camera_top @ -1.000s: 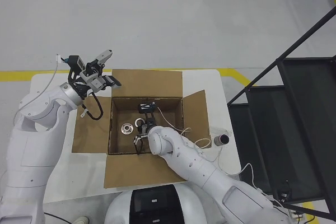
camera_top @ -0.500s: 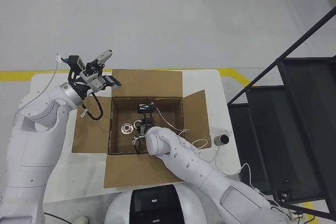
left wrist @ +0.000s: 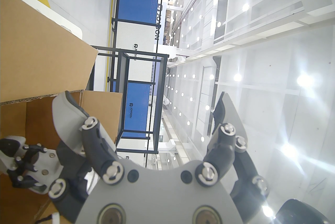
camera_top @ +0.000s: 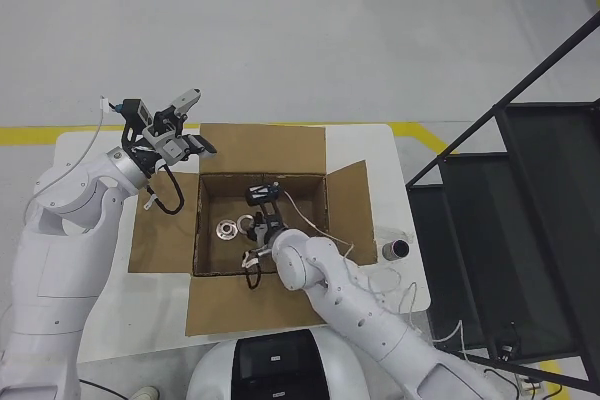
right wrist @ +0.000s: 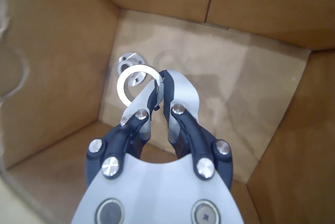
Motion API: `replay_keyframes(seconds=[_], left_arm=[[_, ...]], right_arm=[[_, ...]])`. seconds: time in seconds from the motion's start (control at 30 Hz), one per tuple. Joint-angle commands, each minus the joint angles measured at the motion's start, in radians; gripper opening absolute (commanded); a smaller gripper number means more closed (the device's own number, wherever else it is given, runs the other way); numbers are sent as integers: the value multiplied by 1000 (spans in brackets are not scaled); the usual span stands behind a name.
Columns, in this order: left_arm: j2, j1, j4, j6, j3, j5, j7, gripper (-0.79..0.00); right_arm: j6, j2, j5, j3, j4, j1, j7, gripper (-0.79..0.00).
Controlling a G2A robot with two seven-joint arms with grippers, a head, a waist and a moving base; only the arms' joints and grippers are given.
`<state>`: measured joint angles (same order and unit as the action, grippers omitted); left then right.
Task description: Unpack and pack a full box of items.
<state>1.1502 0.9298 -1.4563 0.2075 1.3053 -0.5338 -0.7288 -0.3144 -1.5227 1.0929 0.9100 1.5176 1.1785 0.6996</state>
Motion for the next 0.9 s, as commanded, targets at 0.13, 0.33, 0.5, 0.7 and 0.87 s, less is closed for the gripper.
replay_keyframes(seconds=[0.13, 0.33, 0.5, 0.7, 0.87], left_arm=[[0, 0, 0, 0, 0, 0, 0, 0], [0, 0, 0, 0, 0, 0, 0, 0], [0, 0, 0, 0, 0, 0, 0, 0], [0, 0, 0, 0, 0, 0, 0, 0], [0, 0, 0, 0, 0, 0, 0, 0]], right_arm=[[195, 54, 28, 137, 306, 160, 124, -785], [270, 88, 0, 287, 534, 324, 145, -785], [292, 97, -24, 336, 580, 374, 134, -785], [292, 97, -24, 336, 580, 374, 134, -785], [292, 97, -24, 336, 580, 374, 134, -785]])
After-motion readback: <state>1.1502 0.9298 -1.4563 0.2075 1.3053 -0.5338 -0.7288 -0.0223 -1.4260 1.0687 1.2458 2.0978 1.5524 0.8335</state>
